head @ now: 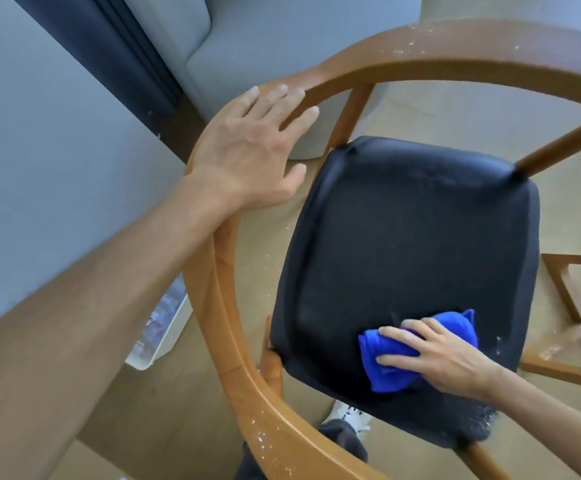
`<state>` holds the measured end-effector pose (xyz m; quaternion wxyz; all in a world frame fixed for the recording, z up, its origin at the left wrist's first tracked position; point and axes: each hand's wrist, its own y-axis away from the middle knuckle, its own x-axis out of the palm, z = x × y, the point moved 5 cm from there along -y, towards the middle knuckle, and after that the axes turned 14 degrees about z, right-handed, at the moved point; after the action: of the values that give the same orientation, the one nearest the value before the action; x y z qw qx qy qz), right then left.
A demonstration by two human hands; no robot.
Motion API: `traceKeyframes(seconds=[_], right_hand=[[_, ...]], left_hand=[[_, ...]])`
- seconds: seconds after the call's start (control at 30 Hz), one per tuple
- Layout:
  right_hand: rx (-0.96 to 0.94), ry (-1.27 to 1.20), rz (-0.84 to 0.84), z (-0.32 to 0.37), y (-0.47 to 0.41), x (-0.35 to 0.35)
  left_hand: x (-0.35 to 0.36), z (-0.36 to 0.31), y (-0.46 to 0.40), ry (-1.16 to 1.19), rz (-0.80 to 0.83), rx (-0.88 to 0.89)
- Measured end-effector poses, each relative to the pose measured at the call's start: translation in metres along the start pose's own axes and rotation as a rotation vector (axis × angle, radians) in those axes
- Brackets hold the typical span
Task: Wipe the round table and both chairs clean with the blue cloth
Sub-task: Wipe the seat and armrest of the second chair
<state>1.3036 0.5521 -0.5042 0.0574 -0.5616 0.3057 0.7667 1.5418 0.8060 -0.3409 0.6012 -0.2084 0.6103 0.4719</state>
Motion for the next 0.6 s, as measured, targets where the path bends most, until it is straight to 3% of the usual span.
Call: traceKeyframes(seconds=[0.1, 0.23, 0.27, 0.33, 0.4, 0.53, 0.6], right_hand=[[0.221, -0.041, -0.086, -0.043, -0.037, -0.026], [0.747, -0.273, -0.265, -0.073, -0.096, -0.058], [0.800, -0.290, -0.281, -0.069, -0.103, -0.059], [0.703, -0.231, -0.315, -0.043, -0.102, -0.053], [0.401, -0.183, -0.271, 0.001, -0.077, -0.030], [-0.071, -0.066, 0.087, 0.050, 0.011, 0.024], [-0.141, 0.023, 0.166, 0.024, 0.049, 0.032]], left_hand=[[-0.001, 0.000, 0.000, 0.000, -0.027, 0.002], [-0.002, 0.000, -0.001, 0.000, -0.030, 0.007], [-0.002, 0.000, 0.000, 0.004, -0.032, 0.008], [-0.004, -0.001, 0.000, 0.014, -0.043, 0.013], [-0.006, -0.002, 0.002, 0.021, -0.044, 0.021], [-0.006, -0.001, 0.002, 0.016, -0.054, 0.025], [-0.004, -0.001, 0.001, 0.013, -0.069, 0.034]])
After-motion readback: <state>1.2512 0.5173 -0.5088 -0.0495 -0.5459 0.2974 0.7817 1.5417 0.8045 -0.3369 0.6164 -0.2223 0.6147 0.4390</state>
